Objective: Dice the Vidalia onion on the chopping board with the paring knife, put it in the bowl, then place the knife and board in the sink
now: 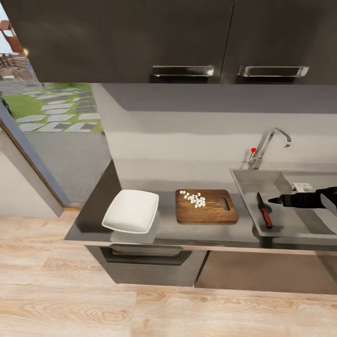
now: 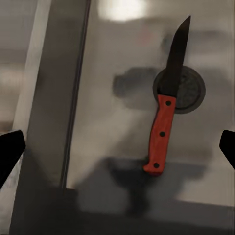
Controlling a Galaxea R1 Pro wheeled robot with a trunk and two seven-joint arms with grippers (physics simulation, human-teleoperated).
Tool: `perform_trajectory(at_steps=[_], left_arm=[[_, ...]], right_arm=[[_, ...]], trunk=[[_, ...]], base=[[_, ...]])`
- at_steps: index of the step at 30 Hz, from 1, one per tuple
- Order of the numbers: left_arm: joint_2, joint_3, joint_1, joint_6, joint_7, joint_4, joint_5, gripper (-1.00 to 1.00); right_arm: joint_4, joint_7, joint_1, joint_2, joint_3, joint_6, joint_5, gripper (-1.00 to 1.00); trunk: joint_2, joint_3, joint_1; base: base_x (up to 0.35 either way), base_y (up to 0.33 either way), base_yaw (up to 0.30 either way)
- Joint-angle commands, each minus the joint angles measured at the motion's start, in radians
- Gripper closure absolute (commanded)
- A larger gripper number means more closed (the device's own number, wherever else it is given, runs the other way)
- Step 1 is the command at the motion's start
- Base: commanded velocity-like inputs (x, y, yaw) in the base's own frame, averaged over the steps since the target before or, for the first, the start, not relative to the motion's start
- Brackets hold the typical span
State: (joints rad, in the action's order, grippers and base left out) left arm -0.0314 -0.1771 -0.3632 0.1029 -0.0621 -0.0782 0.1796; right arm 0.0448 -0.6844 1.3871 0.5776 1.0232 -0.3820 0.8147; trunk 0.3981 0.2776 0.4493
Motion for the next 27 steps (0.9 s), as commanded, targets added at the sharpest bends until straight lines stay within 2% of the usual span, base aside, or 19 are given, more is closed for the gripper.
perform_trajectory(at_steps=[1, 6, 19, 25, 27], left_arm=[[-0.001, -0.009, -0.002, 0.007, -0.001, -0.005, 0.009, -1.00], [-0.001, -0.009, -0.002, 0.008, -0.001, -0.005, 0.009, -1.00], [-0.001, -0.009, -0.002, 0.008, -0.001, -0.005, 0.009, -1.00], [-0.002, -0.009, -0.002, 0.007, -0.001, -0.005, 0.009, -1.00], [-0.002, -0.009, -0.002, 0.007, -0.001, -0.005, 0.009, -1.00]], right_arm=[[0.001, -0.004, 0.001, 0.003, 0.008, -0.008, 0.011, -1.00], [0.001, -0.008, 0.001, 0.005, 0.008, -0.008, 0.011, -1.00], [0.002, -0.007, 0.001, 0.003, 0.004, -0.005, 0.011, -1.00], [0.007, 0.010, 0.001, 0.001, 0.005, 0.093, 0.010, -1.00], [0.042, 0.061, 0.001, -0.006, 0.006, 0.099, 0.010, -1.00]], trunk=[[0.002, 0.000, 0.001], [0.002, -0.007, 0.001], [0.002, -0.025, 0.001], [0.002, -0.026, 0.001], [0.002, -0.026, 0.001]], base=[[0.000, 0.275, 0.000], [0.000, 0.215, 0.000], [0.000, 0.012, 0.000], [0.000, 0.000, 0.000], [0.000, 0.000, 0.000]])
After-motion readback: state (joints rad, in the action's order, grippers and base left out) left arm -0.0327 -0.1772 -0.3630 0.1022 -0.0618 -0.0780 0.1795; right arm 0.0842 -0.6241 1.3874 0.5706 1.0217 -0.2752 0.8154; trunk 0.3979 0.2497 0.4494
